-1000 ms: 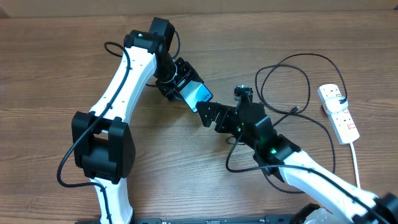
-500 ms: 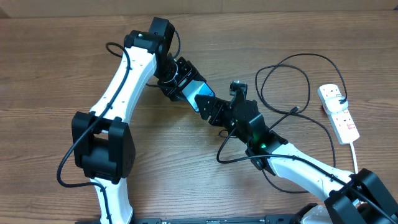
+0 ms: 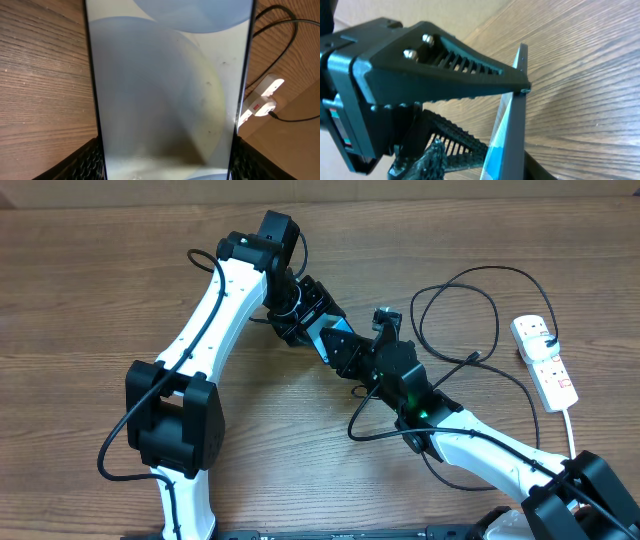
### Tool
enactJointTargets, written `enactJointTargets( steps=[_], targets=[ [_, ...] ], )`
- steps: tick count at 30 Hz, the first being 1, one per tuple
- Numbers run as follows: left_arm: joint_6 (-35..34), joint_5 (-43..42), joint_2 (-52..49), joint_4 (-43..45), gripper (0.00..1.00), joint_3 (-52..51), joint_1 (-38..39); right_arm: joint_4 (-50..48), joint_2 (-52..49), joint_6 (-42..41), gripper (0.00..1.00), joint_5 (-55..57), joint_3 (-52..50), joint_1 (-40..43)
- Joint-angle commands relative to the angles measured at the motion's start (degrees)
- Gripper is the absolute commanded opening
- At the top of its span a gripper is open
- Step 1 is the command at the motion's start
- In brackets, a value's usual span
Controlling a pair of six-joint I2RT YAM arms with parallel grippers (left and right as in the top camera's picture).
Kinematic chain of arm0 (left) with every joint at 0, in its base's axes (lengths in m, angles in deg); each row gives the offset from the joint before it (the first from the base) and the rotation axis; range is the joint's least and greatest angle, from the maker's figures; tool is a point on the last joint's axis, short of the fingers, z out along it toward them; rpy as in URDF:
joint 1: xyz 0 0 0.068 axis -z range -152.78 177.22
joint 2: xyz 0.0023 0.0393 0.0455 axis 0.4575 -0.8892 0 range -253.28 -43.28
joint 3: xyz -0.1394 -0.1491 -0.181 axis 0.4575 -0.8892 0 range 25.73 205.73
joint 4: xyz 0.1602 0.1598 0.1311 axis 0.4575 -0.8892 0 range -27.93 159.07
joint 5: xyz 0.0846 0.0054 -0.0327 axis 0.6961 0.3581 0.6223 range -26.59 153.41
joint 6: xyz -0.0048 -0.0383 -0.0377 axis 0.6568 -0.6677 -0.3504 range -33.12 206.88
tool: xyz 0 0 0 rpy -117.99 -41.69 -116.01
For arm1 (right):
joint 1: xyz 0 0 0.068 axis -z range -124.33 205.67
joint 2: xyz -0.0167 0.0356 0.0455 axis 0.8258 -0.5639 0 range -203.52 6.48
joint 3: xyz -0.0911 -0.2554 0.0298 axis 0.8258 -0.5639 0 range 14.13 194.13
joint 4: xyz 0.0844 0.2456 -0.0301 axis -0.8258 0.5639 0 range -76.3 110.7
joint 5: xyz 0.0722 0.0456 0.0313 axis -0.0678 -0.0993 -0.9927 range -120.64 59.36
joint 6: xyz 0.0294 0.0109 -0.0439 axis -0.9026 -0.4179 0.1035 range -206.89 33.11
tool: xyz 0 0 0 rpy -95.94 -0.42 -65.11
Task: Plug charger to phone and switch on socket
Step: 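Grasp the phone's edge with the right gripper, release with left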
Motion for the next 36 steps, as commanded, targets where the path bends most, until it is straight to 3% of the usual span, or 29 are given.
enactJointTargets(
  steps=[1,9,23,36],
  targets=[
    [-0.98,-0.92,0.26,-0.02,0.55,1.55,0.61,-0.52,-0.02,0.02,0.35,1.11,1.09,-0.26],
    [-0.96,-0.85,0.26,0.00,0.55,1.55,1.03,1.97,-0.07,0.04,0.22,1.16,1.09,-0.26],
    [-0.02,2.34,0.26,-0.61,0.58,1.55,1.03,3.04,-0.07,0.02,0.12,1.07,1.09,-0.26],
    [4.79,4.90,0.26,-0.07,0.76,1.57,-1.20,6.80,-0.07,0.28,0.04,1.79,1.09,-0.20]
  ],
)
